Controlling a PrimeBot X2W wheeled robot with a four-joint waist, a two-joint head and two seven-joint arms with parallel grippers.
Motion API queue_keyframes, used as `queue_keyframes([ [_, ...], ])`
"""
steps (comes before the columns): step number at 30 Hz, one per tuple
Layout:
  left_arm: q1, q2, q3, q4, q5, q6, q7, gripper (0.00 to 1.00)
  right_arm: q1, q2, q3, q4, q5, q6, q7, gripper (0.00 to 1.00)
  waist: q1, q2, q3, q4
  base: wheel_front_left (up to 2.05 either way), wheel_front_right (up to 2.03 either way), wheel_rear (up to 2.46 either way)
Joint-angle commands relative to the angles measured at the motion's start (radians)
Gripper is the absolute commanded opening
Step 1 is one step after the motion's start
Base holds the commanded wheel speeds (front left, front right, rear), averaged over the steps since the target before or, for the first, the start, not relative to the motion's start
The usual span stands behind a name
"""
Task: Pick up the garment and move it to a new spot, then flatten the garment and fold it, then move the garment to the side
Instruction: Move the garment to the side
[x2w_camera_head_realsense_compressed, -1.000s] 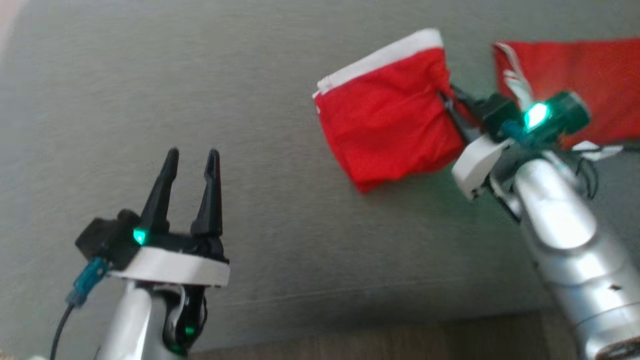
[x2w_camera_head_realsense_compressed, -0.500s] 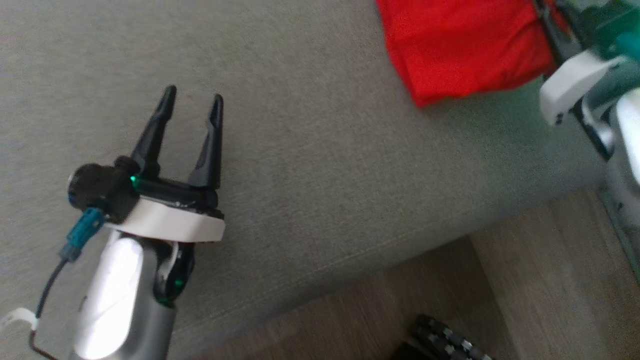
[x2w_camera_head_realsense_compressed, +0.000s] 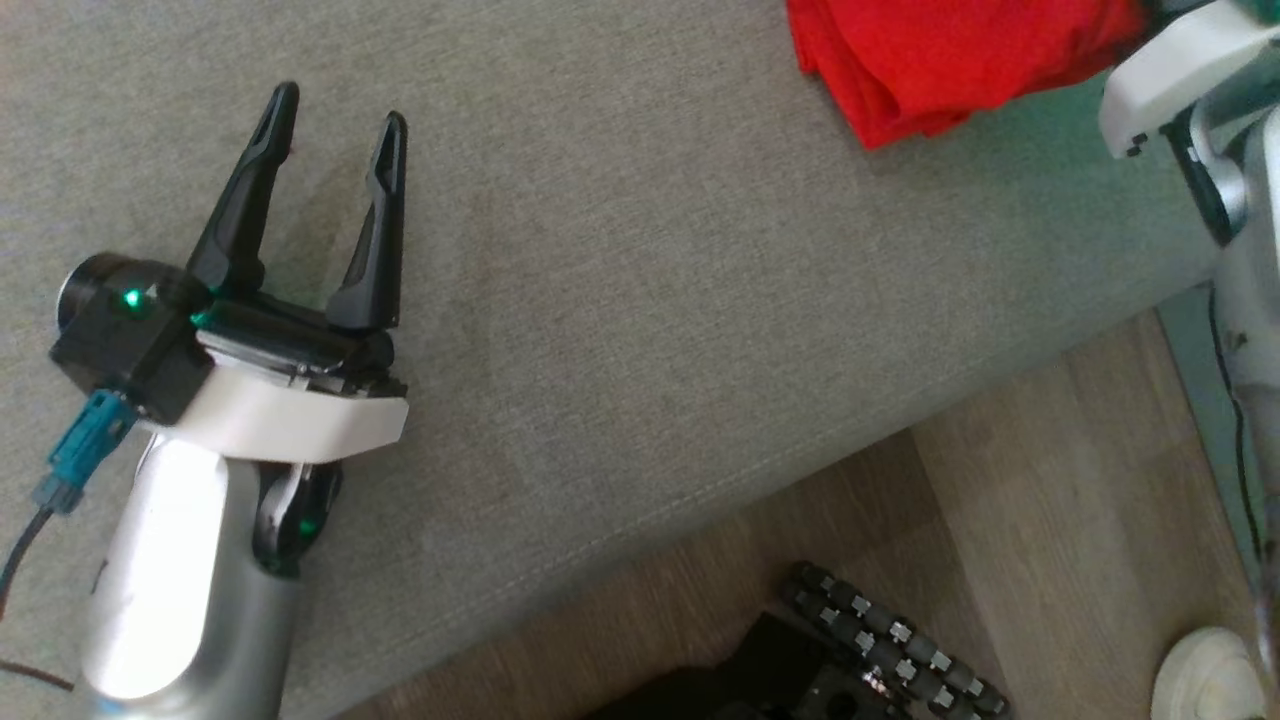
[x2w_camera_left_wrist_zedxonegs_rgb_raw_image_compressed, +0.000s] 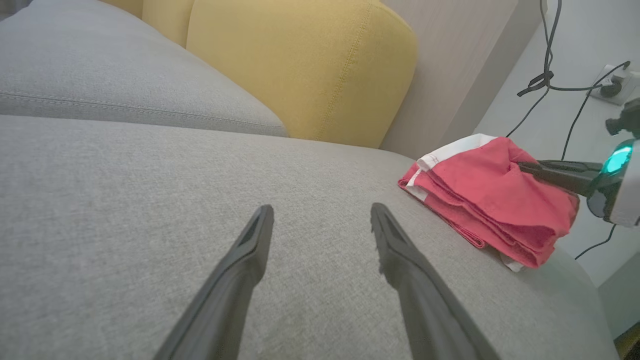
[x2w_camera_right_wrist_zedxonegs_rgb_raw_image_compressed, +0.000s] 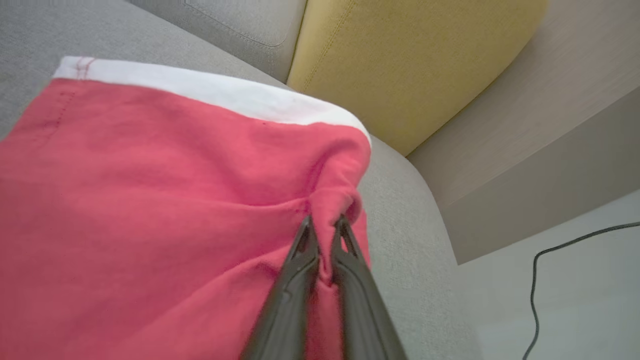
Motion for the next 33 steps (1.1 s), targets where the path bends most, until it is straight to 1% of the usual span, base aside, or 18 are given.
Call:
queue_keyframes([
  [1, 0.024, 0.022, 0.047, 0.025, -0.017, 0.002, 0.005, 1.00, 0.008, -0.007, -0.016, -0.026, -0.011, 0.000, -0.011, 0.59, -0.0001, 0.0000, 0.001, 0.005, 0.00, 0.00, 0.00],
  [2, 0.024, 0.022, 0.048, 0.026, -0.018, 0.002, 0.005, 1.00, 0.012, -0.001, -0.027, -0.024, -0.015, 0.000, -0.011, 1.00, -0.0001, 0.0000, -0.001, 0.009, 0.00, 0.00, 0.00],
  [6, 0.021, 0.013, 0.056, 0.034, -0.019, 0.002, 0.005, 1.00, 0.021, 0.027, -0.081, -0.021, -0.019, 0.000, 0.002, 1.00, -0.0001, 0.0000, -0.023, 0.023, 0.00, 0.00, 0.00],
  [11, 0.019, -0.028, 0.055, 0.042, -0.025, 0.002, 0.005, 1.00, 0.033, 0.048, -0.105, -0.063, -0.048, 0.000, 0.008, 1.00, -0.0001, 0.0000, -0.082, 0.054, 0.00, 0.00, 0.00],
  [14, 0.027, -0.056, 0.065, 0.048, -0.031, 0.002, 0.005, 1.00, 0.049, 0.071, -0.084, -0.106, -0.054, 0.000, 0.008, 1.00, -0.0001, 0.0000, -0.134, 0.080, 0.00, 0.00, 0.00],
  [19, 0.057, -0.097, 0.105, 0.050, -0.045, 0.002, 0.005, 1.00, 0.100, 0.115, -0.021, -0.185, -0.031, 0.000, -0.001, 1.00, -0.0001, 0.0000, -0.231, 0.137, 0.00, 0.00, 0.00],
  [20, 0.057, -0.097, 0.105, 0.050, -0.045, 0.002, 0.005, 1.00, 0.100, 0.115, -0.021, -0.185, -0.031, 0.000, -0.001, 1.00, -0.0001, 0.0000, -0.231, 0.137, 0.00, 0.00, 0.00],
  [26, 0.101, -0.124, 0.159, 0.044, -0.053, 0.002, 0.005, 1.00, 0.211, 0.174, 0.016, -0.283, 0.007, 0.000, -0.033, 1.00, -0.0001, 0.0000, -0.330, 0.225, 0.00, 0.00, 0.00],
  [30, 0.138, -0.129, 0.186, 0.035, -0.069, 0.004, 0.005, 1.00, 0.323, 0.227, -0.056, -0.350, 0.034, 0.000, -0.057, 1.00, -0.0001, 0.0000, -0.378, 0.282, 0.00, 0.00, 0.00],
  [33, 0.184, -0.129, 0.193, 0.040, -0.109, 0.022, 0.005, 1.00, 0.432, 0.242, -0.065, -0.388, 0.047, 0.000, -0.070, 1.00, -0.0001, 0.0000, -0.425, 0.315, 0.00, 0.00, 0.00],
])
